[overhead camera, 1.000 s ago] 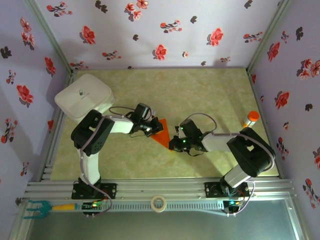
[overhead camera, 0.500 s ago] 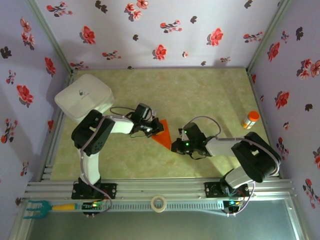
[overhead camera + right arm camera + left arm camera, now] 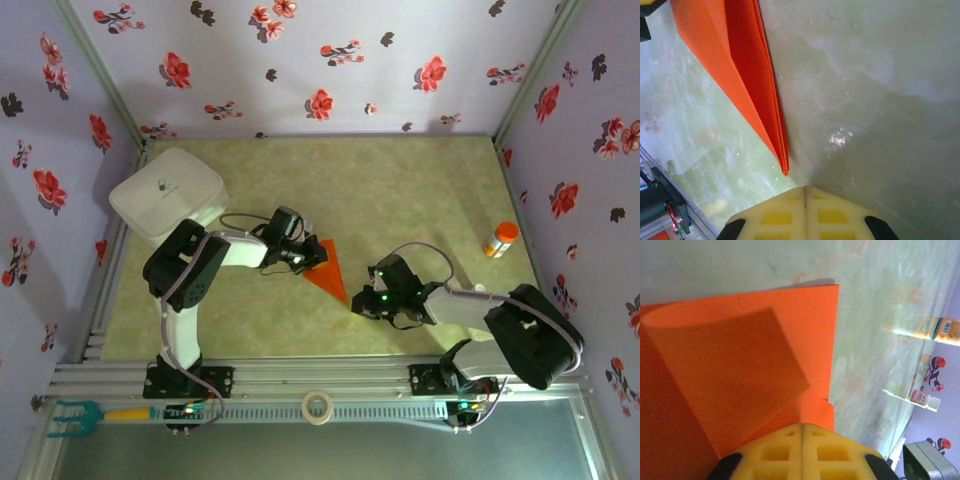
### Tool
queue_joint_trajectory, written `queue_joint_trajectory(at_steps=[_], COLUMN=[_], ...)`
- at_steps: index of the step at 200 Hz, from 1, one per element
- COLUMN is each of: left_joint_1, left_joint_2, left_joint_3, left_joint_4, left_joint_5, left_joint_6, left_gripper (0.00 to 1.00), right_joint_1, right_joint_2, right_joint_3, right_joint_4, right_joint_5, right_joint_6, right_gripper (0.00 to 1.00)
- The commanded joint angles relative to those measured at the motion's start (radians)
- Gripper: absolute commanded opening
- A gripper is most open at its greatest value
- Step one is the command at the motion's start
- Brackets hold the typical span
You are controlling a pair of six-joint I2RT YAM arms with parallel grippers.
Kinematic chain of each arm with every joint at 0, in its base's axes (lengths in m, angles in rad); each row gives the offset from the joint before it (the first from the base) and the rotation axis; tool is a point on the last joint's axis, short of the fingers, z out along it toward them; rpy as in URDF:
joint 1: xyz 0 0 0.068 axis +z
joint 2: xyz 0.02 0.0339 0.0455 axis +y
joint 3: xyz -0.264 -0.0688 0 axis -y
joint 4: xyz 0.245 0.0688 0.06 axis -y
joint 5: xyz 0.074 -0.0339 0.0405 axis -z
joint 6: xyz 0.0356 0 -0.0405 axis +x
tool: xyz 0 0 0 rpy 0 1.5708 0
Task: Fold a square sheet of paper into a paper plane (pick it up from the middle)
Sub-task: Fourth fold the wing at the center of the table.
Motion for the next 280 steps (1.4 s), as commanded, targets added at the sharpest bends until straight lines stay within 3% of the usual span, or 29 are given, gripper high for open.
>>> queue_joint_trajectory(at_steps=[1,50,120,201,248,280], left_joint_1=[0.004,-0.003,-0.003,-0.001,-0.001,-0.01], left_joint_2=[0.031,0.038,0.041,0.033,-0.049,-0.096], left_joint_3=[-0.019,-0.015,-0.005,0.011,0.024,0.026], left_joint_4=[-0.03,-0.027,-0.037,-0.046,-0.087,-0.136], left_joint_5=[-0.05,-0.045,-0.038,-0.032,-0.036,-0.035], left_joint_6=[-0.004,-0.006,0.0,0.021,0.07,0.082], left_gripper=[0.06,0.06,0.06,0.07,0.14,0.1], right_joint_1=[0.001,-0.005,-0.029,-0.049,-0.051,-0.051], right_joint_2=[-0.046,0.171,0.388,0.433,0.438,0.435], right_joint_3=[0.092,0.302,0.456,0.273,0.242,0.246], right_joint_4=[-0.117,-0.091,-0.041,0.024,0.054,0.038], right_joint_5=[0.055,0.043,0.004,0.028,0.033,0.039], right_joint_6=[-0.005,-0.035,-0.045,-0.014,0.004,-0.004], right_gripper=[0.0,0.0,0.0,0.0,0.0,0.0])
